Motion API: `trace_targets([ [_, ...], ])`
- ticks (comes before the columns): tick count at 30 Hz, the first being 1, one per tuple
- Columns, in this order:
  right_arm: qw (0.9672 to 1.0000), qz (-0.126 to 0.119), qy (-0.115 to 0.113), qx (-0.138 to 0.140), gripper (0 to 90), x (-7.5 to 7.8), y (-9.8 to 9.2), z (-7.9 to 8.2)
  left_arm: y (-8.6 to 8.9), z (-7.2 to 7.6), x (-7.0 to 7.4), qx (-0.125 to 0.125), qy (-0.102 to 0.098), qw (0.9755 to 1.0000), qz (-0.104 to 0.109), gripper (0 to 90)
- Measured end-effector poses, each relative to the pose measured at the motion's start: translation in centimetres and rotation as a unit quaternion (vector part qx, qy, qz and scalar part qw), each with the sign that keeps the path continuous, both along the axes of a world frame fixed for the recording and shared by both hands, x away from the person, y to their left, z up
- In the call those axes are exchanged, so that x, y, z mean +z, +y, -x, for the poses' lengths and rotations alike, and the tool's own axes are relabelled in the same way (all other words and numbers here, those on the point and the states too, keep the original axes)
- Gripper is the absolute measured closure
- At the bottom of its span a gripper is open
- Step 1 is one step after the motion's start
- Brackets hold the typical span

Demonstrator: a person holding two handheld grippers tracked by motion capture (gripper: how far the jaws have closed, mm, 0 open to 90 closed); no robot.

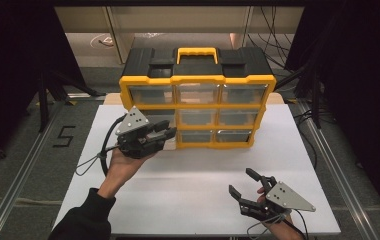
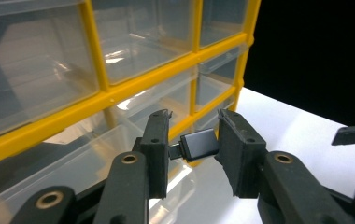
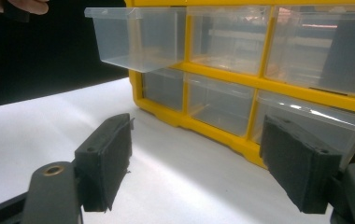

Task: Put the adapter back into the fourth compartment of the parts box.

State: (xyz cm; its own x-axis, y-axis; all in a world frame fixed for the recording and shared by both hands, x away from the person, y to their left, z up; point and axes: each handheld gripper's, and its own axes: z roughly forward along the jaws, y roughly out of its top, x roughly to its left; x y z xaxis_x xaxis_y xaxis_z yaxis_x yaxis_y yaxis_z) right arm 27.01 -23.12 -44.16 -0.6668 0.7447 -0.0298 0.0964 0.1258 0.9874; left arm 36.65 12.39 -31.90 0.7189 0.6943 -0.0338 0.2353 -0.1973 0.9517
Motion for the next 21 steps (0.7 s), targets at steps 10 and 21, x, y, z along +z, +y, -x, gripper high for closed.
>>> trace_targets([
  [10, 1.0000, 0.000, -0.001, 0.001, 26.3, 0.0, 0.0, 0.0, 1.2, -0.6, 0.2, 0.034, -0.001, 0.9994, 0.003, 64.3],
  [21, 1.0000, -0.001, -0.001, 0.001, 26.3, 0.0, 0.0, 0.0, 1.9, -1.2, -0.1, 0.058, 0.009, 0.9983, -0.002, 64.2],
])
